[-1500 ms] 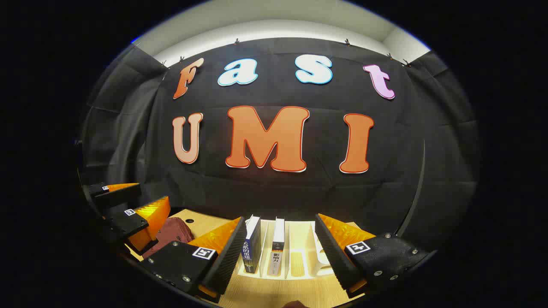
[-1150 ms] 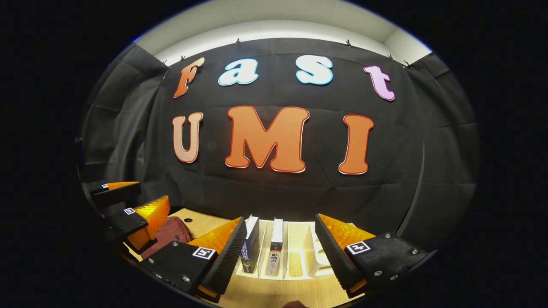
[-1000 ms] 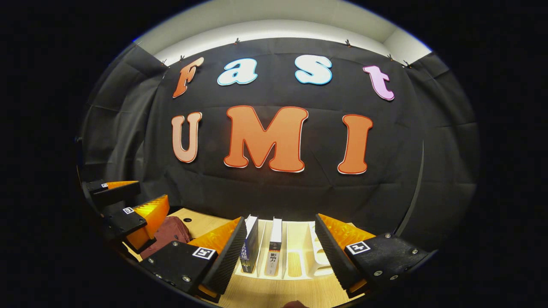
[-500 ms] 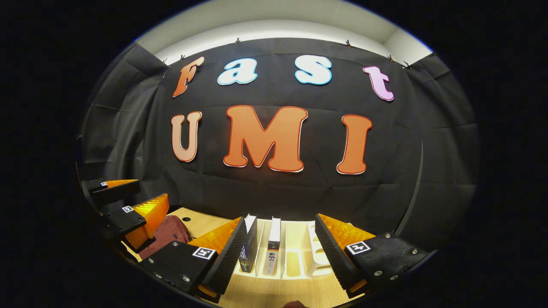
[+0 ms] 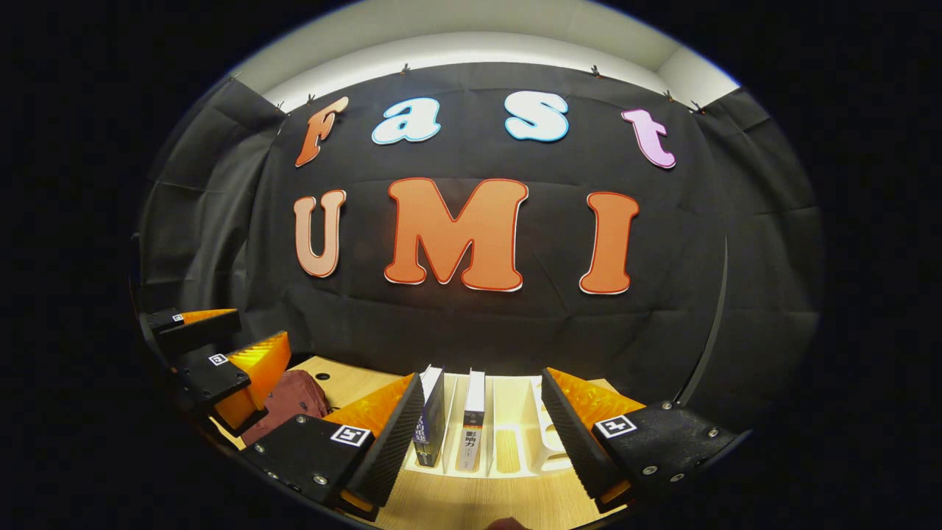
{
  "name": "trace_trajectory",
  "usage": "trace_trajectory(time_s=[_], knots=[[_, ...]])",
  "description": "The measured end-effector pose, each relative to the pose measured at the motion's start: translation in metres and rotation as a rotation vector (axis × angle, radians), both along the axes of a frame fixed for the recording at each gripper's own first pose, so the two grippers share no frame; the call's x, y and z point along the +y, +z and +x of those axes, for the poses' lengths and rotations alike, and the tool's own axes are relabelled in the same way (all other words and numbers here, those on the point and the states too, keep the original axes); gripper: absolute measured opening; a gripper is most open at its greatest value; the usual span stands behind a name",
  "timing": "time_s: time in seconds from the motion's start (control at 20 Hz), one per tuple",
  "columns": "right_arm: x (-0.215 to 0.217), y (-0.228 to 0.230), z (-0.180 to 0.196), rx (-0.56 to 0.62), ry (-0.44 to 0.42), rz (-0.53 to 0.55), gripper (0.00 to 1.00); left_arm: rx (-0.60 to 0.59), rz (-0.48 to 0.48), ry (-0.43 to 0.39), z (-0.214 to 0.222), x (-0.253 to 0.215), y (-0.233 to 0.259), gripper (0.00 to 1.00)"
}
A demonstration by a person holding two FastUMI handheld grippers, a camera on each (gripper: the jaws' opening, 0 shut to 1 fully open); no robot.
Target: Open the schoolbag, grab two books from the bookshelf and put them into the schoolbag.
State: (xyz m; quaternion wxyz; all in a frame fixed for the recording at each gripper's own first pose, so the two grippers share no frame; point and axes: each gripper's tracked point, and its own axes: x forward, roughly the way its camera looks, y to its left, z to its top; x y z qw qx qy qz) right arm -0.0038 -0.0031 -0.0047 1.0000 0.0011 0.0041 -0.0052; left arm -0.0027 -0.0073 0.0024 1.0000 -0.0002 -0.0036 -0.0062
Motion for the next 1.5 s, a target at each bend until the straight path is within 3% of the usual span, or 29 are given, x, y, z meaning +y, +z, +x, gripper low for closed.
trace_trajectory(time_s=[0.65, 0.75, 0.85, 1.15, 1.25, 1.3, 1.5], knots=[[-0.011, -0.004, 0.002, 0.004, -0.022, 0.008, 0.94, -0.014, 0.031, 0.004, 0.002, 0.001, 0.001, 0.96], [-0.012, -0.004, 0.002, 0.005, -0.025, 0.009, 0.94, -0.003, 0.042, 0.007, 0.003, 0.002, -0.005, 1.0], [-0.015, -0.007, 0.002, 0.009, -0.03, 0.011, 0.94, 0.032, 0.047, 0.007, 0.005, 0.001, -0.017, 0.95], [-0.02, -0.012, 0.002, 0.022, -0.04, 0.017, 0.95, 0.093, 0.088, -0.001, 0.004, 0.001, -0.038, 0.96], [-0.023, -0.013, 0.002, 0.025, -0.045, 0.016, 0.94, 0.14, 0.104, -0.01, 0.008, 0.0, -0.054, 1.0], [-0.025, -0.014, 0.001, 0.025, -0.047, 0.017, 0.94, 0.17, 0.112, -0.01, 0.009, 0.002, -0.064, 0.96], [-0.04, -0.016, 0.0, 0.03, -0.075, 0.017, 0.94, 0.273, 0.163, -0.007, 0.006, 0.009, -0.102, 0.96]])
